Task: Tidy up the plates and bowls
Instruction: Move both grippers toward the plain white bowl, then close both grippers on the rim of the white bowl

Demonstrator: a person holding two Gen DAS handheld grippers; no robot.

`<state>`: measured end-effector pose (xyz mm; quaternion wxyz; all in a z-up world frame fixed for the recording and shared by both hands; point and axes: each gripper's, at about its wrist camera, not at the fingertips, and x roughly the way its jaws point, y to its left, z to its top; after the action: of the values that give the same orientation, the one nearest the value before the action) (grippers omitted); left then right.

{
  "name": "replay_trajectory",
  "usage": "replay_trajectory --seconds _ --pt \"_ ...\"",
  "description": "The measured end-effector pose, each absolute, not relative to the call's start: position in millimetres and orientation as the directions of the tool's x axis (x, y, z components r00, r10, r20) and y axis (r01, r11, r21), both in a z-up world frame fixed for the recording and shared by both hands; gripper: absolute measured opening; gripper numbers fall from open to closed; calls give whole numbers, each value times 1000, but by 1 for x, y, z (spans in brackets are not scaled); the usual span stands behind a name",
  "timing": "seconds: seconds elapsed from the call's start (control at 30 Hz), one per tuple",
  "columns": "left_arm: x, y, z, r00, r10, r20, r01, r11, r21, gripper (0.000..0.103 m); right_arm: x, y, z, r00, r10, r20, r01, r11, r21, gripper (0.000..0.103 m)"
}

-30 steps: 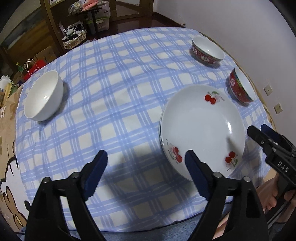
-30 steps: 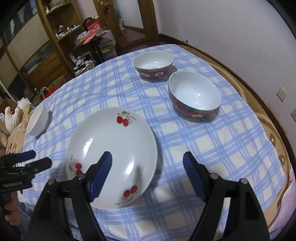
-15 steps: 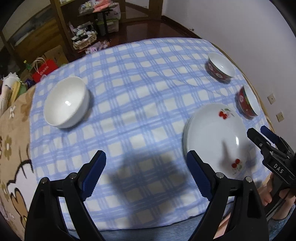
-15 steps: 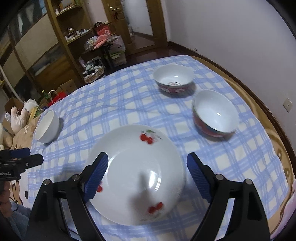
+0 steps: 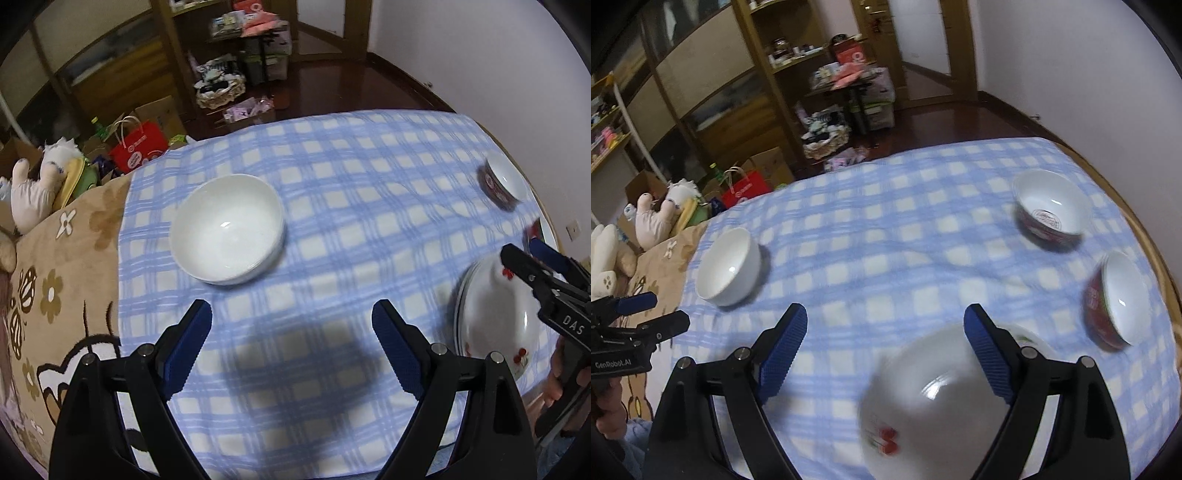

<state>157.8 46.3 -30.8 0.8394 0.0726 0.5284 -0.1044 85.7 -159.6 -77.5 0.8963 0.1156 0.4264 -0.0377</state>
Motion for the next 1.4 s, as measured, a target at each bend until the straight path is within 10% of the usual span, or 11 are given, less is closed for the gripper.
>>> replay_trajectory --seconds 1.1,1.4 --pt "266 169 -111 316 -4 -949 6 1000 -2 87 224 -19 -124 537 218 -815 -29 970 240 91" --pt "280 178 -131 273 -25 -962 -6 1000 -28 68 246 -10 -140 487 239 -840 -18 964 264 86"
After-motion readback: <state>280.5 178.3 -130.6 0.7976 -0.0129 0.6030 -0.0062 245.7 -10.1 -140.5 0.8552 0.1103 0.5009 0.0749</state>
